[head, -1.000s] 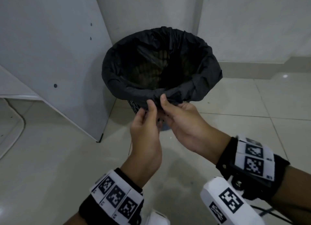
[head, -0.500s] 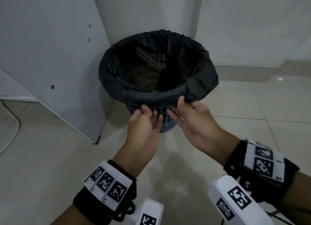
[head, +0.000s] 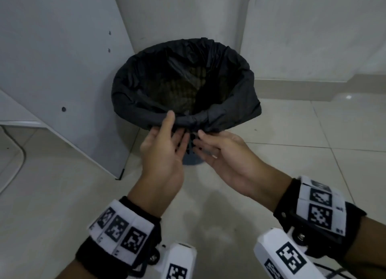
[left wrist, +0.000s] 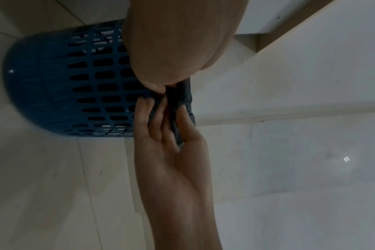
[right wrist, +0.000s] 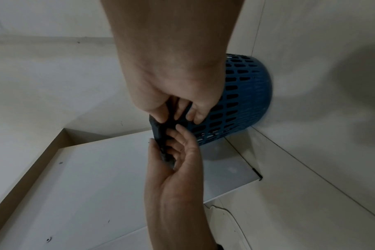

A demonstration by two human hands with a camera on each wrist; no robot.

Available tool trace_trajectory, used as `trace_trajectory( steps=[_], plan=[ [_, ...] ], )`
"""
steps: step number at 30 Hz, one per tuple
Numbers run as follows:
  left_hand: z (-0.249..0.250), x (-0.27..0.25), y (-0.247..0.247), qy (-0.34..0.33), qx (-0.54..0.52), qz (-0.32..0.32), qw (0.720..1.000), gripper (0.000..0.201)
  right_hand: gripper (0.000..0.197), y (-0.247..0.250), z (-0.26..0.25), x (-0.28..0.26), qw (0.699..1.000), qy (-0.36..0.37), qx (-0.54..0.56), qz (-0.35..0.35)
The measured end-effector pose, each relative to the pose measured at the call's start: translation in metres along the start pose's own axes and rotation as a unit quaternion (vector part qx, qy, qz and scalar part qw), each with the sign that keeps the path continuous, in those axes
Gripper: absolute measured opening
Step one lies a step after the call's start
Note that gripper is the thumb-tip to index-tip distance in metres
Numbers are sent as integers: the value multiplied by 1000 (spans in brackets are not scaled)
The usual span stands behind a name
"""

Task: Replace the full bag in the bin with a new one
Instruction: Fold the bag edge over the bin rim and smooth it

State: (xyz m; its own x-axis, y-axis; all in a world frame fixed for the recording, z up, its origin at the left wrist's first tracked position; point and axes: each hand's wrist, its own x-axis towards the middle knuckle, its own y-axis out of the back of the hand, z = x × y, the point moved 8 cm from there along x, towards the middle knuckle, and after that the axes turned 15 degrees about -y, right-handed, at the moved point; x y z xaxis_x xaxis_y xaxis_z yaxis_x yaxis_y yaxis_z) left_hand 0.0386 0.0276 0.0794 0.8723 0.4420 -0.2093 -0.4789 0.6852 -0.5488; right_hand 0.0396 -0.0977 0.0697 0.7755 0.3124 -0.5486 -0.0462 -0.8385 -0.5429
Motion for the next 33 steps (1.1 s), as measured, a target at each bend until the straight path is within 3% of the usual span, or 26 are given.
trace_trajectory(
  steps=[4,7,13,19,23,27,31,33],
  plan=[
    [17,21,11,-8,-33,45,998,31,37,26,-11,0,992,1,114,55],
    [24,28,13,-11,-59,50,997,25,45,36,-24,9,991,20,114,62],
    [24,29,15,-10,-59,42,997,17,29,48,-29,21,989,12,133,64],
    [22,30,17,-11,-50,36,998,16,37,53,-48,24,977,33,204,48],
    [22,30,16,-13,-52,37,998,20,36,65,-53,25,974,71,185,112],
    [22,30,16,-14,-49,39,998,26,34,83,-60,27,975,88,89,182],
    [23,30,16,-18,-46,39,998,23,3,85,-67,32,976,52,43,207],
    [22,30,16,-19,-49,41,998,22,15,82,-72,34,977,47,72,198]
  ],
)
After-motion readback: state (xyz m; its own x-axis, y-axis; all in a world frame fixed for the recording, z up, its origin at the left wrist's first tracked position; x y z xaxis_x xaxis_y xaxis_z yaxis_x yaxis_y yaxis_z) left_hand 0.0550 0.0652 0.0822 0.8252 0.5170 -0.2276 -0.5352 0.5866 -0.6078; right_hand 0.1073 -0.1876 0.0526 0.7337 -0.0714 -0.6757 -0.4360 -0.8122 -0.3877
